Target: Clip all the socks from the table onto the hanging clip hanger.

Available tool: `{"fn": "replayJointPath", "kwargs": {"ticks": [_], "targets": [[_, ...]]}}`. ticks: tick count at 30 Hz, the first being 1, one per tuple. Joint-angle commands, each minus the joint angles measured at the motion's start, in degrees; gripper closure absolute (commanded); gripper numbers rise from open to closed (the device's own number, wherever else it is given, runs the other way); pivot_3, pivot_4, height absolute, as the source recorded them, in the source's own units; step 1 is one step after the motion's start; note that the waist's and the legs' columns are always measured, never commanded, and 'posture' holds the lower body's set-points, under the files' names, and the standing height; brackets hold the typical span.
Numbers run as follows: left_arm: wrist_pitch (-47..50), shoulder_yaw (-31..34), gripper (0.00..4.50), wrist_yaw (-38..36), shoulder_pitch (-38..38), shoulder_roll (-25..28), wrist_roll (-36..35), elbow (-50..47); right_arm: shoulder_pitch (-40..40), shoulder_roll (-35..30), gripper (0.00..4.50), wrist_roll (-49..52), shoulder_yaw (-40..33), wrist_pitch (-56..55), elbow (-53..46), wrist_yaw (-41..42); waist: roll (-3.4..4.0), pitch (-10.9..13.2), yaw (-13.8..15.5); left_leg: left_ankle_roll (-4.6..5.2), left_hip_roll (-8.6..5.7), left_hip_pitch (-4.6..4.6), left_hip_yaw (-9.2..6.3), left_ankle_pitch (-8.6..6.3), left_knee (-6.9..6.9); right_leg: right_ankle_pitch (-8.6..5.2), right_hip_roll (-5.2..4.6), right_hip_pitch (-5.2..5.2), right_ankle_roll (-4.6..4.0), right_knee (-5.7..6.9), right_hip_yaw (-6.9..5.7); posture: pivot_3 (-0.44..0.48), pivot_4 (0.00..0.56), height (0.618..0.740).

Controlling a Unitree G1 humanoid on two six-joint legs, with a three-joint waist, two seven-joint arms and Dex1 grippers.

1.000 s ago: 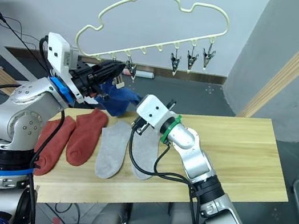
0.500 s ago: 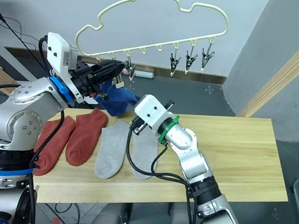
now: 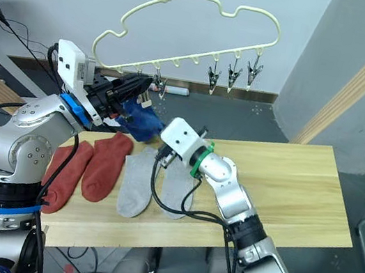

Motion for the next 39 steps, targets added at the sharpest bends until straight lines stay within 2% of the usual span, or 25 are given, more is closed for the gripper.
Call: {"fn": "replayJointPath", "kwargs": {"ticks": [1, 7, 12, 16, 19, 24, 28, 33, 39], "targets": [[0.02, 0.85, 4.41, -0.49, 0.53, 0.64, -0.76, -1.72, 2.96, -2.16, 4.5, 4.81, -2.87, 14.83, -12.07, 3.17, 0.0, 0.0, 0.11, 0.0, 0.0, 0.0, 0.0, 0.0, 0.0, 0.0, 0.0, 0.0, 0.0, 0.01, 0.0, -0.15, 0.389, 0.74], [0.04, 1.13, 4.41, -0.59, 1.11, 0.97, -0.7, -2.31, 8.76, -10.43, 4.5, 5.36, -5.99, 28.61, -19.37, 2.96, 0.0, 0.0, 0.39, 0.0, 0.0, 0.04, -0.01, 0.0, 0.02, 0.0, 0.01, 0.01, 0.0, 0.06, -0.02, -0.141, 0.394, 0.74], [0.01, 1.15, 4.41, -0.57, 1.57, 1.06, -0.6, -2.66, 10.44, -13.31, 4.5, 1.36, -2.0, 30.17, -17.68, 0.34, 0.0, 0.0, 0.01, 0.0, 0.02, 0.05, 0.04, 0.0, 0.02, 0.0, 0.03, 0.0, 0.0, 0.06, -0.01, -0.144, 0.394, 0.74], [-0.03, 1.1, 4.41, -0.5, 1.62, 1.1, -0.5, -2.87, 10.07, -12.92, 3.38, -2.02, -1.05, 27.32, -14.48, -3.93, -0.01, 0.0, -0.08, 0.0, 0.03, 0.07, 0.08, 0.01, 0.03, 0.0, 0.03, 0.0, 0.01, 0.06, 0.01, -0.139, 0.392, 0.74], [-0.07, 1.17, 4.41, -0.46, 1.87, 1.15, -0.48, -3.14, 10.44, -13.48, 2.29, -3.6, -0.46, 24.75, -13.49, -5.32, -0.01, -0.01, 0.08, 0.0, 0.01, 0.05, 0.08, 0.01, 0.06, 0.01, 0.02, 0.01, 0.03, 0.05, 0.02, -0.131, 0.389, 0.74], [-0.04, 1.34, 4.41, -0.32, 2.63, 1.22, -0.56, -3.86, 11.03, -12.97, 0.51, -4.03, -0.89, 22.7, -19.26, -6.4, -0.01, -0.01, 0.11, 0.0, 0.01, 0.04, 0.07, 0.01, 0.05, 0.01, 0.02, 0.01, 0.03, 0.03, 0.02, -0.132, 0.389, 0.74], [0.07, 1.43, 4.41, -0.46, 3.03, 1.31, -0.71, -4.03, 12.3, -8.49, 0.48, -1.56, -1.1, 24.48, -21.05, -6.86, -0.02, -0.01, -0.01, 0.0, 0.05, 0.06, 0.06, 0.01, 0.05, 0.01, 0.05, 0.01, 0.03, 0.06, 0.02, -0.136, 0.389, 0.74], [0.24, 1.4, 4.41, -0.54, 3.07, 1.36, -0.77, -4.08, 11.85, -4.45, 0.48, -1.87, -1.54, 21.17, -13.99, -9.74, -0.02, -0.01, 0.16, -0.01, 0.02, 0.06, 0.08, 0.01, 0.08, 0.03, 0.03, 0.02, 0.05, 0.04, 0.04, -0.132, 0.389, 0.74], [0.72, 1.43, 4.41, -0.44, 3.17, 1.42, -0.91, -4.52, 11.33, -3.11, 0.48, -1.33, -2.65, 19.84, -6.16, -10.76, -0.02, -0.01, 0.46, 0.0, 0.02, 0.06, 0.07, 0.01, 0.07, 0.03, 0.03, 0.01, 0.05, 0.04, 0.03, -0.121, 0.394, 0.74]]}}
